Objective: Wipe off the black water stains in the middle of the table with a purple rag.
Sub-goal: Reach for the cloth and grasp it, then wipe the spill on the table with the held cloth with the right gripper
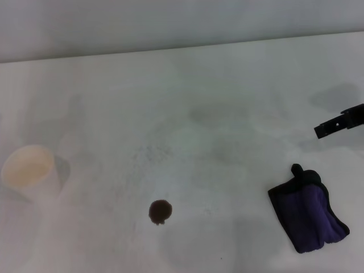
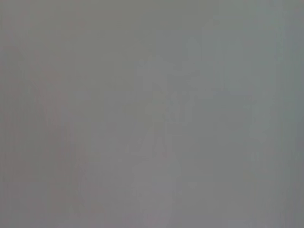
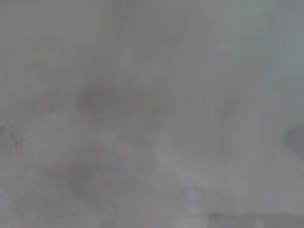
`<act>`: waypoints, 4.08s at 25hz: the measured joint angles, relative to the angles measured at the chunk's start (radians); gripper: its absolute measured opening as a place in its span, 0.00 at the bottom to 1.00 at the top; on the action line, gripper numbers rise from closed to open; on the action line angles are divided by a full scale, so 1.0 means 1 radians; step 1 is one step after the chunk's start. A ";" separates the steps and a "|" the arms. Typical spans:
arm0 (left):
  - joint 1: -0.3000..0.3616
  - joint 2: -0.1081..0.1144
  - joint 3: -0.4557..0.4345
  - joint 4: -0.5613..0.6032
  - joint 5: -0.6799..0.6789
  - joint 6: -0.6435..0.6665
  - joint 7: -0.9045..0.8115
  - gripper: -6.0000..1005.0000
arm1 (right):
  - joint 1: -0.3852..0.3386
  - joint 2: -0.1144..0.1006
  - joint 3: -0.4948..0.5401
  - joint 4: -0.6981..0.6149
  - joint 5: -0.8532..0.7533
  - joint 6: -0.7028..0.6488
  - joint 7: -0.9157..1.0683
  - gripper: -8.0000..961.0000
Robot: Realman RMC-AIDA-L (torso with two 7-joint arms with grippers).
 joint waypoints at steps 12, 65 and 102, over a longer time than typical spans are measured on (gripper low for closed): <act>-0.013 0.009 -0.128 0.022 0.002 0.002 0.001 0.89 | 0.072 0.006 -0.239 0.046 -0.032 -0.017 0.255 0.87; -0.058 0.044 -0.135 0.049 0.027 0.141 0.001 0.89 | -0.043 -0.002 -0.491 -0.068 -0.046 0.121 0.564 0.65; -0.037 0.040 -0.136 0.049 0.028 0.131 0.001 0.89 | 0.006 0.002 -0.558 -0.009 -0.067 0.006 0.513 0.11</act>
